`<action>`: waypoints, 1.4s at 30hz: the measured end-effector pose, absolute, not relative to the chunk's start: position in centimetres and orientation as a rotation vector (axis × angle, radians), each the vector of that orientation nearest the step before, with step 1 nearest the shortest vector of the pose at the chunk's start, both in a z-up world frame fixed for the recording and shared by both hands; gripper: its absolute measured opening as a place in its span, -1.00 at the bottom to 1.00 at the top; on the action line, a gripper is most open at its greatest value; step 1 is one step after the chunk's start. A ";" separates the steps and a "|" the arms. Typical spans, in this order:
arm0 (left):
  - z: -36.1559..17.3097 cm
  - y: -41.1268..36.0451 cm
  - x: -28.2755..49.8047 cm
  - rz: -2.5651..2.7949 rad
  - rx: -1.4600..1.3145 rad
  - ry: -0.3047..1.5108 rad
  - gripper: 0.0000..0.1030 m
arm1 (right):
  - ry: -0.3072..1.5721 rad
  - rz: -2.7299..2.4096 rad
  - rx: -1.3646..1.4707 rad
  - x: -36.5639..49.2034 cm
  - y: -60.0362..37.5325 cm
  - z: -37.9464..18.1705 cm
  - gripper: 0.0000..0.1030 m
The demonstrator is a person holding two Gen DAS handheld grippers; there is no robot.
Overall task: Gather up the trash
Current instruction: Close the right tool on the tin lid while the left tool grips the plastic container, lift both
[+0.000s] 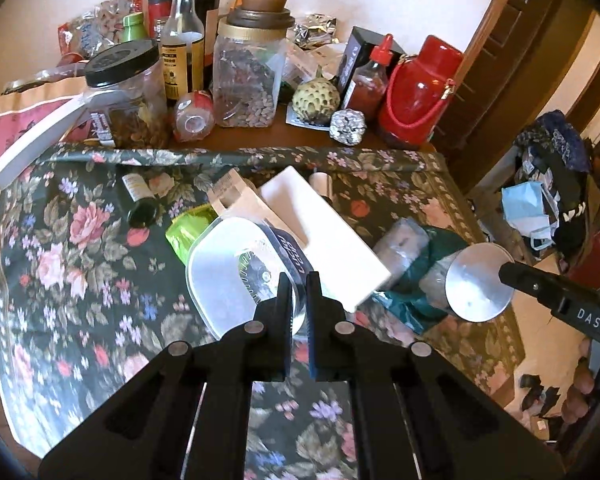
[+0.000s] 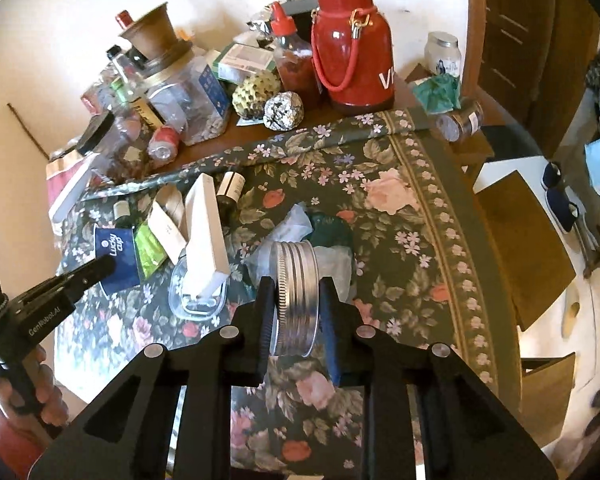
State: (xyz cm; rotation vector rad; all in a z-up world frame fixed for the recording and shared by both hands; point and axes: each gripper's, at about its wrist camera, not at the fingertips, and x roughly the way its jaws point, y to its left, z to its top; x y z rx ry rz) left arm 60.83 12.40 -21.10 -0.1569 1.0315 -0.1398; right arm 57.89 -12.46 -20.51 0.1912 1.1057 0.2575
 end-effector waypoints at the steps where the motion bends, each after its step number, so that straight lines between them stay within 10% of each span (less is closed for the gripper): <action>1: -20.8 12.2 60.3 -0.137 -0.165 1.026 -0.92 | 1.098 0.264 0.191 57.6 -12.6 -20.2 -0.62; 42: -8.0 0.2 31.7 -0.151 -0.201 0.689 -0.92 | 0.784 0.457 0.107 36.1 -20.4 -9.4 -0.64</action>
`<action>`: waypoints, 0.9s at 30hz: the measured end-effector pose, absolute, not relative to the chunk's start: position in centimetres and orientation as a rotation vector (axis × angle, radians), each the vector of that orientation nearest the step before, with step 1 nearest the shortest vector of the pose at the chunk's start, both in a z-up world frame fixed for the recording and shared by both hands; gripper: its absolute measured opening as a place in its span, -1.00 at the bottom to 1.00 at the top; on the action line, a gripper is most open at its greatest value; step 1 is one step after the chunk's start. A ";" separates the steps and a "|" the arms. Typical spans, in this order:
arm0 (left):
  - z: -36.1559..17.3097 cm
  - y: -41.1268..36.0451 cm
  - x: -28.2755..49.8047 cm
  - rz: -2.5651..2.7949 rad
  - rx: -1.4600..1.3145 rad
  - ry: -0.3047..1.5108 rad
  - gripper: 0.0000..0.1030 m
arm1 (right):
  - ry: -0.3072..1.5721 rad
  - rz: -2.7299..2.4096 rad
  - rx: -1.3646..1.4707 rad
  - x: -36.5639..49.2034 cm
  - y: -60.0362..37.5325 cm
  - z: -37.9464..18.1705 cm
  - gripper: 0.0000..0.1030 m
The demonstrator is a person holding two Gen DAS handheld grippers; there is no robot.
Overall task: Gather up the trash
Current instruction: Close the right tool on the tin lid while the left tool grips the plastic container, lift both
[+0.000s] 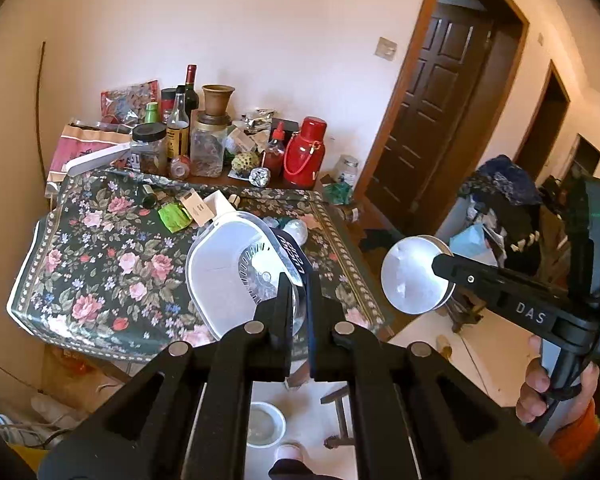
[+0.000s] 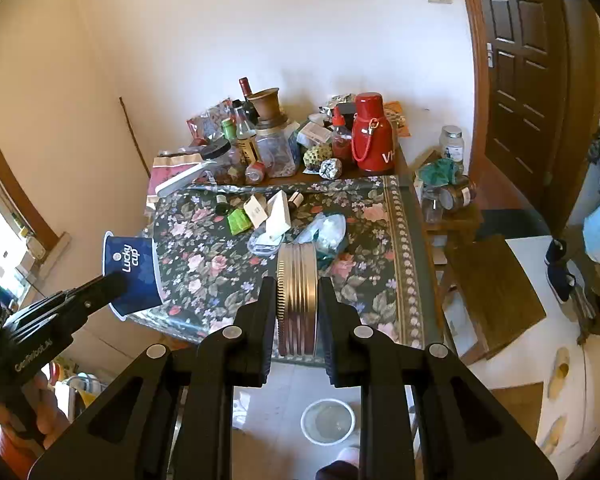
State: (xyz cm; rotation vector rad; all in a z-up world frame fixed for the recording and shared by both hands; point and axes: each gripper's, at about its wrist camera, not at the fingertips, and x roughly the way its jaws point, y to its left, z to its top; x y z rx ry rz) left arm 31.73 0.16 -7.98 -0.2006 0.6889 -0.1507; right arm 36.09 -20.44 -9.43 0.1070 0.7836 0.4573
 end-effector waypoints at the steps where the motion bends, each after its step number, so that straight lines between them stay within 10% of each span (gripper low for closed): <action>1: -8.0 0.4 30.9 -0.160 -0.198 0.692 -0.92 | 0.783 0.450 0.108 35.4 -20.3 -9.4 -0.64; 27: -19.9 2.1 22.8 -0.197 -0.210 0.976 -0.92 | 1.021 0.398 0.114 25.9 -16.5 -19.6 -0.64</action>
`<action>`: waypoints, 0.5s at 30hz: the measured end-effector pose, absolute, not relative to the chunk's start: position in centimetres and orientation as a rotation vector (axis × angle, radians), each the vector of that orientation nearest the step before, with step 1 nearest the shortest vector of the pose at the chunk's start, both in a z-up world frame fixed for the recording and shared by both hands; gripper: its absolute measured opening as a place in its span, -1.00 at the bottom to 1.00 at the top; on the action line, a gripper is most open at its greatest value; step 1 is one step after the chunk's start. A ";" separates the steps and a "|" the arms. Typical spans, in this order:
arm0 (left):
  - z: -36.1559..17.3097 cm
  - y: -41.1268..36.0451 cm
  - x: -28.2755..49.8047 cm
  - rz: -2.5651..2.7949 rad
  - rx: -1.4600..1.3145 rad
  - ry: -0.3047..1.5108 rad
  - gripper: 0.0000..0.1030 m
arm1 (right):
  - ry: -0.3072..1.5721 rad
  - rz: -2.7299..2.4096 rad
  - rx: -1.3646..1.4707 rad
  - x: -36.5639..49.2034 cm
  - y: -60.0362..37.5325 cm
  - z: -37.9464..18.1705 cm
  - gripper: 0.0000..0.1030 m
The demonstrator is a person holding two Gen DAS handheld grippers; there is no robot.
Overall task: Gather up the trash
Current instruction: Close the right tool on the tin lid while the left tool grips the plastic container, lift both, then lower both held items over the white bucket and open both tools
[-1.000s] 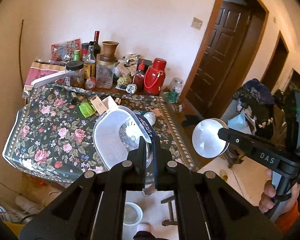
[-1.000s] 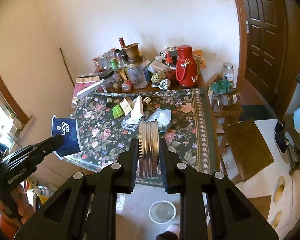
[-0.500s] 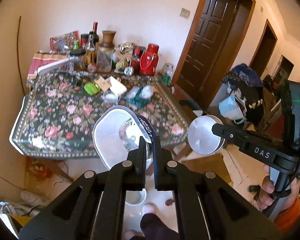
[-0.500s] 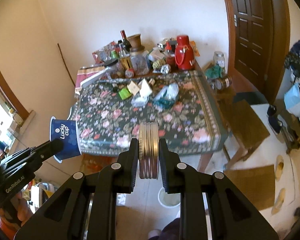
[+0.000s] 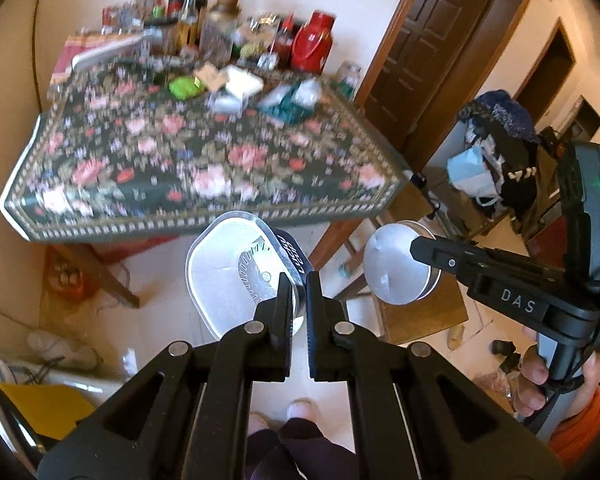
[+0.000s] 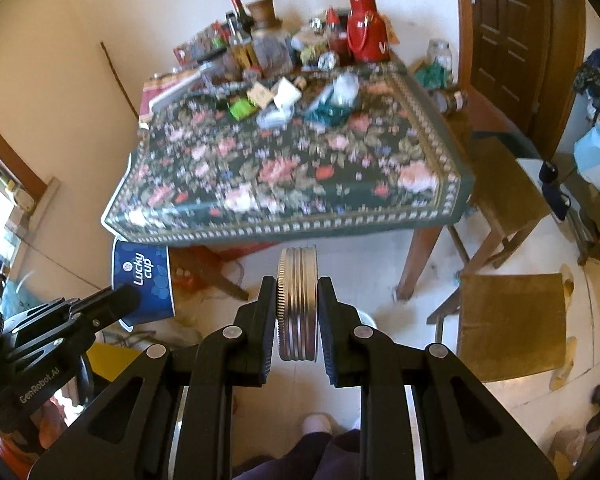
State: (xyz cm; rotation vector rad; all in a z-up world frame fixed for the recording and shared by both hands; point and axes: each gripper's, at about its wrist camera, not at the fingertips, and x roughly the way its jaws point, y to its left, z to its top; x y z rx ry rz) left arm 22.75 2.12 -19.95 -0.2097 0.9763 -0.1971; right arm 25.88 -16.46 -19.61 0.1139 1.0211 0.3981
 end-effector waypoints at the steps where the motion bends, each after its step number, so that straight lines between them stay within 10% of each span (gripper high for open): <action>1: -21.1 2.1 23.2 -0.192 -0.218 0.992 -0.92 | 1.037 0.401 0.109 26.2 -16.4 -20.4 -0.64; 15: -39.7 2.0 29.3 -0.081 -0.245 1.170 -0.92 | 1.194 0.454 0.026 31.3 -15.7 -36.2 -0.64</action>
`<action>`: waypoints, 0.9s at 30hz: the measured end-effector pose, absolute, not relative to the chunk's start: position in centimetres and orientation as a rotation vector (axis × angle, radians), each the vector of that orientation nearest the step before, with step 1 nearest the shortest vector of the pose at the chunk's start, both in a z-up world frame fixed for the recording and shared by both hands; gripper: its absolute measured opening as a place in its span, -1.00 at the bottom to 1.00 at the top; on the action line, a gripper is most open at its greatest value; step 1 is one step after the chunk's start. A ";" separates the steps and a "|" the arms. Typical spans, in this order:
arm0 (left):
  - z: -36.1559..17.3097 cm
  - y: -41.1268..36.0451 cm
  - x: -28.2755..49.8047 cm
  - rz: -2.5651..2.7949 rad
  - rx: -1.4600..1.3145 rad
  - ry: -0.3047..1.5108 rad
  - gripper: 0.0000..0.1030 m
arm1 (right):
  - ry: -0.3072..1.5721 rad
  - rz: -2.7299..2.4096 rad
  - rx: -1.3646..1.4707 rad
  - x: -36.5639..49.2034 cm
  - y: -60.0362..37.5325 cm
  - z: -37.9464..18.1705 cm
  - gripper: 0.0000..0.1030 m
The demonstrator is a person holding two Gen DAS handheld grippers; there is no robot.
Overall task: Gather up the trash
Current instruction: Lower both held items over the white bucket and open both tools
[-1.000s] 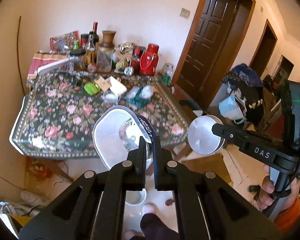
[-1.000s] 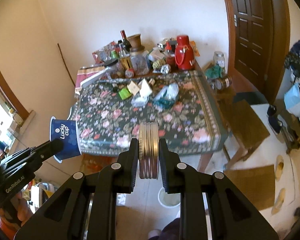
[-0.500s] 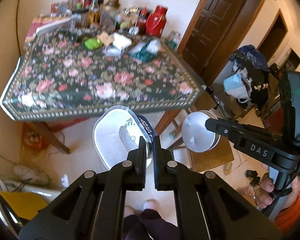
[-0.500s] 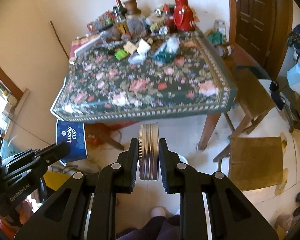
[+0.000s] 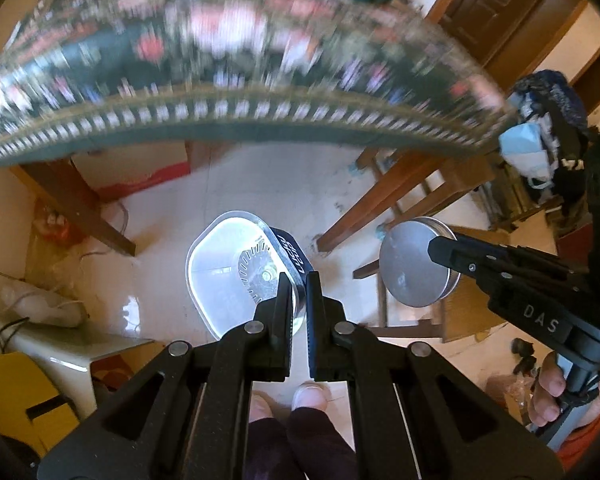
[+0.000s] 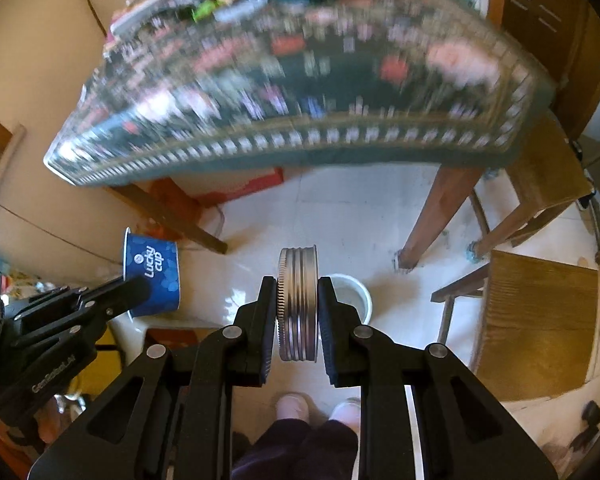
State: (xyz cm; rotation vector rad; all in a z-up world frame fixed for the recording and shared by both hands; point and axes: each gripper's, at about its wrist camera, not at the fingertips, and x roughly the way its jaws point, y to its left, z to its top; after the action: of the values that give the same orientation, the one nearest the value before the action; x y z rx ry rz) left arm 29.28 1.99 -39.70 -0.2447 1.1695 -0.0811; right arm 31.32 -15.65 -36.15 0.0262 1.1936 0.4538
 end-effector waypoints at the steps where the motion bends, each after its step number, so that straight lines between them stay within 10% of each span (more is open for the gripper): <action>1: -40.9 2.0 29.6 -0.078 -0.247 1.178 -0.92 | 1.203 0.457 0.025 31.7 -15.6 -37.1 -0.64; 10: -51.7 2.3 31.8 -0.063 -0.276 1.269 -0.92 | 1.285 0.496 0.076 34.8 -15.1 -47.9 -0.61; 14: -55.3 1.6 32.5 -0.076 -0.282 1.309 -0.92 | 1.335 0.478 0.079 35.5 -15.2 -51.3 -0.12; 27: -62.0 -3.5 35.3 -0.170 -0.297 1.411 -0.89 | 1.388 0.361 0.046 36.2 -19.0 -54.4 -0.08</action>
State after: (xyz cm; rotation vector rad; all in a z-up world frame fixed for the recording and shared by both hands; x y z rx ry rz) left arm 35.27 -3.47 -62.03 -0.2971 1.4110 -0.1699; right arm 36.20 -19.00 -54.40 0.0457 1.3875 0.3608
